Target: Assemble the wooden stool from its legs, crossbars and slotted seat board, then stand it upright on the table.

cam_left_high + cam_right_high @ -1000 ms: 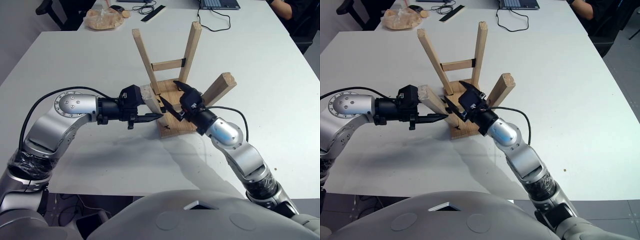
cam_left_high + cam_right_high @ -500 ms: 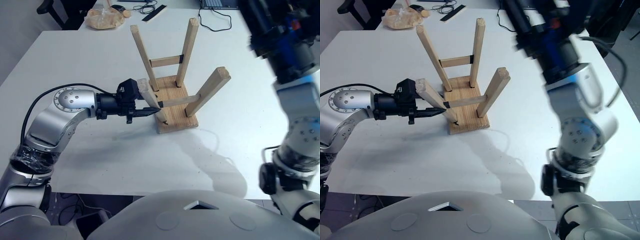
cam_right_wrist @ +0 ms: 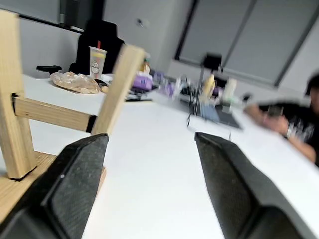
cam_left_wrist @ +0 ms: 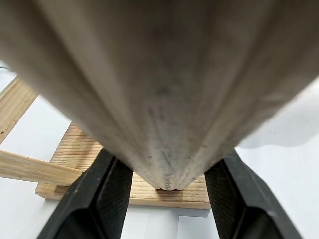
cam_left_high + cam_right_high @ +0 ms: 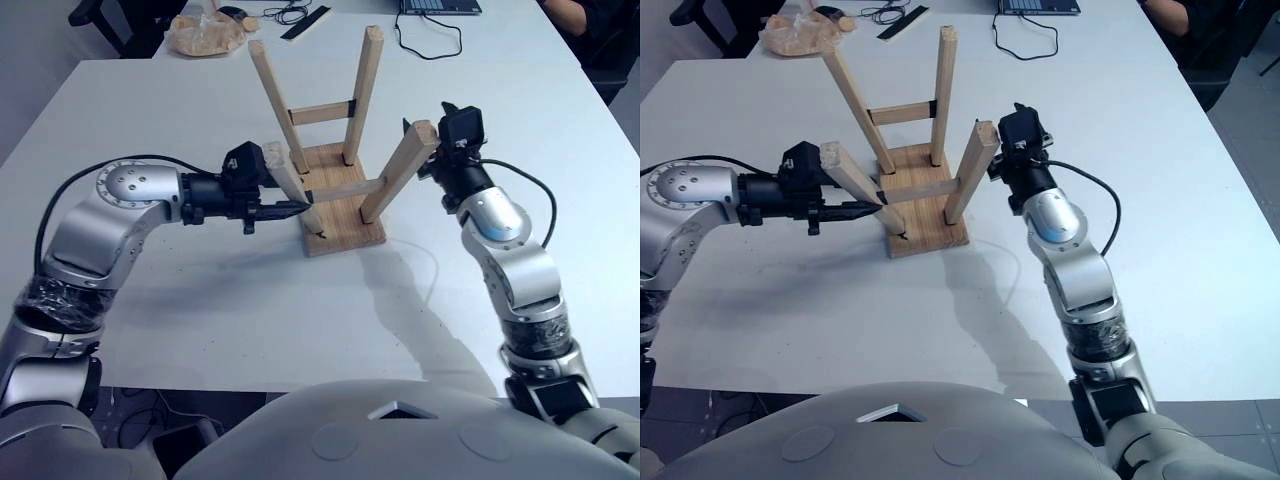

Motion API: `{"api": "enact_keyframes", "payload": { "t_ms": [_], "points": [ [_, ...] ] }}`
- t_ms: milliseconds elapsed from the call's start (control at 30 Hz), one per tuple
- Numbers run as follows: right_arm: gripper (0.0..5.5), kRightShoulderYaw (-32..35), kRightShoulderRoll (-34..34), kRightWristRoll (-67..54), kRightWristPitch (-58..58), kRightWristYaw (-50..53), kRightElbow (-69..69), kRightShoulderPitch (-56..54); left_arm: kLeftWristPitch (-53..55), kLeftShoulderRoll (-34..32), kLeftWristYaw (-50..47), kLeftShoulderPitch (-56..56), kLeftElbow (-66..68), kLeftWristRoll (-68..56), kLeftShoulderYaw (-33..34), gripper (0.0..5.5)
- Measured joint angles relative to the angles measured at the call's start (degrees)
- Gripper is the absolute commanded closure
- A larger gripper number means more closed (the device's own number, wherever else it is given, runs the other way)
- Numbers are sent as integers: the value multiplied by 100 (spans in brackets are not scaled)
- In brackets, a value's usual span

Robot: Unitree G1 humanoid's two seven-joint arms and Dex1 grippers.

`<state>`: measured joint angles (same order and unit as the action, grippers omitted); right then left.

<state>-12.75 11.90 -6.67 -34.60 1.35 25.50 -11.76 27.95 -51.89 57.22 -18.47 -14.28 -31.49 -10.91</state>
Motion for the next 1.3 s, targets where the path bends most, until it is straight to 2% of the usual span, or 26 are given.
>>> {"api": "enact_keyframes", "payload": {
  "t_ms": [100,233,333,400,500,567,633,700,733,900,1000,1033,1067,1200,1300],
  "points": [
    [228,20,-130,3,-528,143,264,-7,52,2,38,-37,15,1,12,346],
    [228,208,47,-10,-478,-180,211,-4,151,115,14,-135,-8,133,-53,346],
    [228,739,451,-238,87,-872,-438,-7,185,323,-203,-153,-61,300,-219,346],
    [228,1479,902,-58,472,-780,-1140,-15,183,327,-212,-132,-74,300,-205,346],
    [228,2068,1539,534,911,-427,-1843,-34,184,309,-214,-71,-73,300,-135,346],
    [228,1965,1564,835,1228,-309,-1963,-82,196,300,-234,-33,-60,301,-92,346],
    [228,1433,1165,938,1327,-331,-1839,-153,219,305,-251,-33,-71,303,-82,346],
    [228,656,391,715,1119,-497,-1397,-180,236,322,-252,-67,-101,298,-76,346],
    [228,297,-214,334,781,-485,-1080,-158,238,326,-237,-74,-95,251,-22,346],
    [228,392,-1024,-239,-783,110,-218,-6,254,61,-94,55,-19,158,263,346],
    [228,487,-1087,-252,-1169,132,48,-8,419,78,-155,39,-129,120,282,346],
    [228,524,-1024,-251,-1166,79,57,-16,553,113,-238,27,-219,80,282,309],
    [228,548,-918,-242,-1133,-11,57,-26,697,161,-312,11,-311,31,283,296],
    [228,581,-286,-141,-530,-625,-80,-36,1889,712,-752,166,-542,-467,257,225],
    [228,701,155,-73,-1,-1046,-460,71,2506,1329,-1359,57,-963,-893,370,225]
  ]
}}
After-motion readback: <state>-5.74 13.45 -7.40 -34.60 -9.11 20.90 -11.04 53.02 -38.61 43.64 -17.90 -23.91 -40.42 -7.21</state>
